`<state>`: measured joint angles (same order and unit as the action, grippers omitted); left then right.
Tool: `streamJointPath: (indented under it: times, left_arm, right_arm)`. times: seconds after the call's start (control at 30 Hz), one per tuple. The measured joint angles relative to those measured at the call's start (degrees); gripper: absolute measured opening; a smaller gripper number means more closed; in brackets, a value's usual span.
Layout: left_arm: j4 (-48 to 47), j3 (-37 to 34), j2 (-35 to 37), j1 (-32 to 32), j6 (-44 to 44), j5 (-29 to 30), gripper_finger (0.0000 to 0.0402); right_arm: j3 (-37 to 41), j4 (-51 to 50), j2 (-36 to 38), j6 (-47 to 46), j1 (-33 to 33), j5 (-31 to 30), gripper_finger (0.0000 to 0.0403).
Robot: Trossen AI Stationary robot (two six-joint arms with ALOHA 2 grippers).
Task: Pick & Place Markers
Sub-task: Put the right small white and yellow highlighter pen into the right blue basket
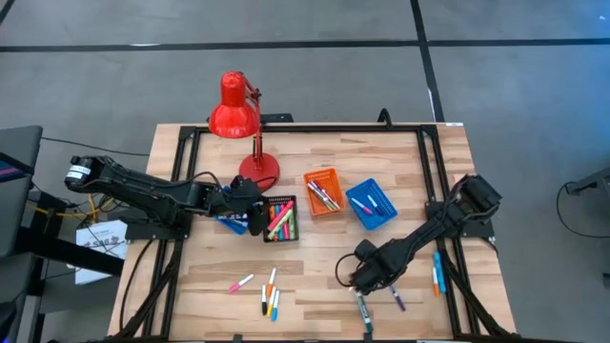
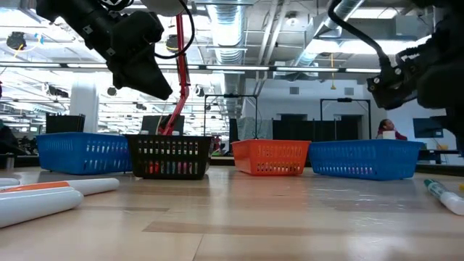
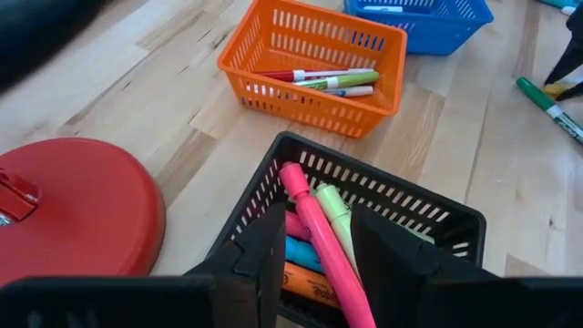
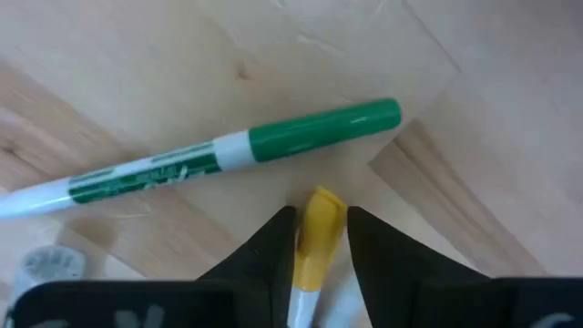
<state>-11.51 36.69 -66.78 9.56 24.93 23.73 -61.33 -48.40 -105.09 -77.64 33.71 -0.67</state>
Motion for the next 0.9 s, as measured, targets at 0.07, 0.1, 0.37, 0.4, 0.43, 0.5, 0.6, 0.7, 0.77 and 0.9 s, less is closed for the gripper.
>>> streamJointPath:
  times: [0.07, 0.1, 0.37, 0.4, 0.43, 0.5, 0.6, 0.7, 0.77, 0.9]
  left_arm:
    - [0.0, 0.0, 0.0, 0.0, 0.0, 0.0, 0.0121]
    - [0.0, 0.0, 0.0, 0.0, 0.0, 0.0, 0.0121]
    - [0.3, 0.0, 0.0, 0.0, 0.0, 0.0, 0.0121]
    - [0.4, 0.0, 0.0, 0.0, 0.0, 0.0, 0.0121]
    - [0.4, 0.0, 0.0, 0.0, 0.0, 0.0, 0.0121]
    - [0.5, 0.0, 0.0, 0.0, 0.0, 0.0, 0.0121]
    - [0.5, 0.0, 0.0, 0.0, 0.0, 0.0, 0.0121]
    - [0.8, 0.0, 0.0, 0.0, 0.0, 0.0, 0.0121]
    - [0.9, 0.1, 0.0, 0.0, 0.0, 0.0, 0.0121]
    - [1.2, 0.1, 0.0, 0.0, 0.0, 0.0, 0.0121]
  right_arm:
    - [1.1, 1.3, 0.2, 0.1, -0.3, 0.1, 0.0087]
    - [1.2, 1.3, 0.2, 0.2, -0.5, 0.3, 0.0081]
    - [-2.4, 0.7, 2.9, 5.8, -2.6, -1.5, 0.0035]
    - [-3.1, 0.7, 3.9, 7.0, -3.0, -2.8, 0.0035]
    - [-3.7, 0.7, 4.9, 8.3, -3.4, -4.3, 0.0035]
    - [-4.6, 0.3, 7.2, 10.9, -4.2, -8.3, 0.0039]
    - [-5.1, -1.8, 11.7, 13.2, -5.9, -17.9, 0.0045]
    - [-5.1, -7.6, 15.3, 13.6, -8.4, -29.5, 0.0044]
    - [-5.1, -12.0, 17.0, 13.8, -10.5, -36.5, 0.004]
    - [-3.3, -15.3, 18.2, 18.2, -15.9, -41.3, 0.0036]
